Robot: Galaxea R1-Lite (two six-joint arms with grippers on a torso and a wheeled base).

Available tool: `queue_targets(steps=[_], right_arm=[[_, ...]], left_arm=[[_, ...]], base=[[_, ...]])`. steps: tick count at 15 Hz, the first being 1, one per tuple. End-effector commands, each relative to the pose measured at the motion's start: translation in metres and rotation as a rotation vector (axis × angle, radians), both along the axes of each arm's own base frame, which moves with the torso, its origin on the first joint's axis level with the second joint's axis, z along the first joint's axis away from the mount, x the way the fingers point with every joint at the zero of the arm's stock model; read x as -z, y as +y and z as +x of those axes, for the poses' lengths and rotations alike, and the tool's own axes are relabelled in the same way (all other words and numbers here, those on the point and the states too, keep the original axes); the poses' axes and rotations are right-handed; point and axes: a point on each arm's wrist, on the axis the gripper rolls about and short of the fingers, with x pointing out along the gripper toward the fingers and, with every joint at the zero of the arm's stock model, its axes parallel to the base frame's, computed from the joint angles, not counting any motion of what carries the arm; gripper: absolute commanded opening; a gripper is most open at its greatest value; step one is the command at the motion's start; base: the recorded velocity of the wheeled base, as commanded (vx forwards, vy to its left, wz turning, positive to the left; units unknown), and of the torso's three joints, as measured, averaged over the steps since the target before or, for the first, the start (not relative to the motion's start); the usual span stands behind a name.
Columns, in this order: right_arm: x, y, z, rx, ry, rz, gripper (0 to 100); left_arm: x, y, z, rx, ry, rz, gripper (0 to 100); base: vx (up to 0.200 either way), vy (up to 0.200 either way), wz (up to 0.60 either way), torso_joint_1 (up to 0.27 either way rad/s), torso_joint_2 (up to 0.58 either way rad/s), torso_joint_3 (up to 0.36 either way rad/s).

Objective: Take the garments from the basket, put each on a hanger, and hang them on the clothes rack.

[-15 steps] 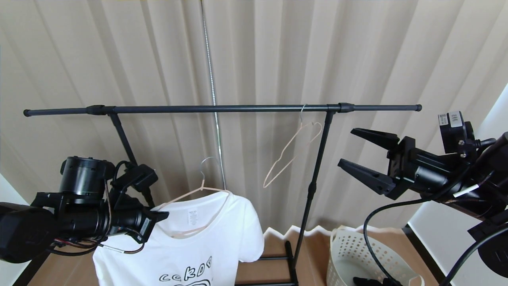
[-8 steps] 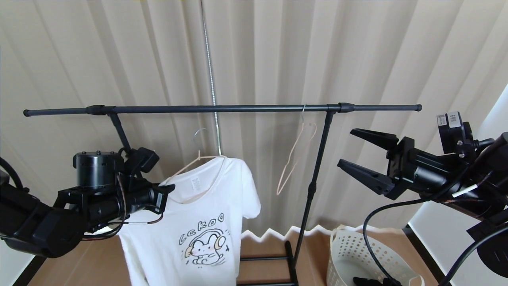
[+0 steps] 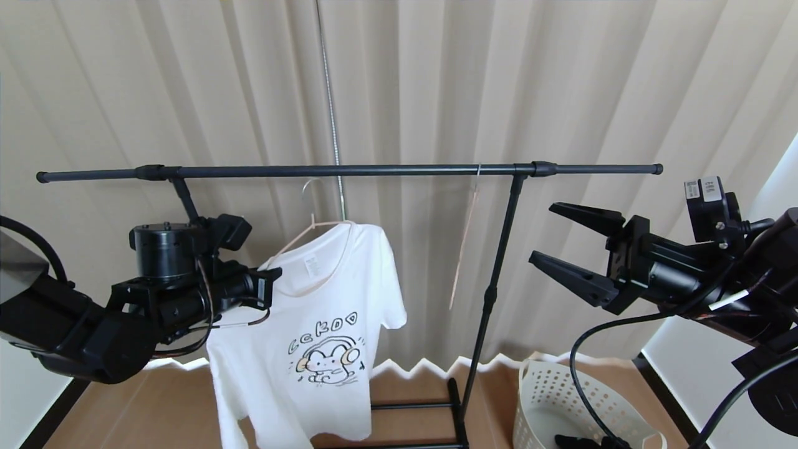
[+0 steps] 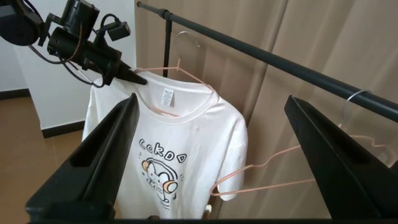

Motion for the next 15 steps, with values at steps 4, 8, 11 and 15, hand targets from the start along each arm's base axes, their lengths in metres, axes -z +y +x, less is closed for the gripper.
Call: queue_targets(steps=[4,8,11,15], right_arm=[[0.001,0.0,0.0,0.0,-0.003,-0.003,100],[0.001,0.0,0.0,0.001,-0.001,-0.002,100],[0.001,0.0,0.0,0.001,-0.003,-0.003,100],[0.001,0.0,0.001,0.001,-0.003,-0.003,100]], left_arm=[[-0.017,-0.003,0.024,-0.063,-0.066,-0.006,0],[-0.038,-0.015,0.047,-0.117,-0.005,-0.029,0],[-0.043,-0.017,0.059,-0.119,-0.024,-0.041,0],[-0.035,-0.02,0.083,-0.159,0.021,-0.015,0]], base=[[0.0,0.0,0.0,0.0,0.0,0.0],[0.0,0.0,0.0,0.0,0.0,0.0],[0.0,0.0,0.0,0.0,0.0,0.0],[0.0,0.0,0.0,0.0,0.0,0.0]])
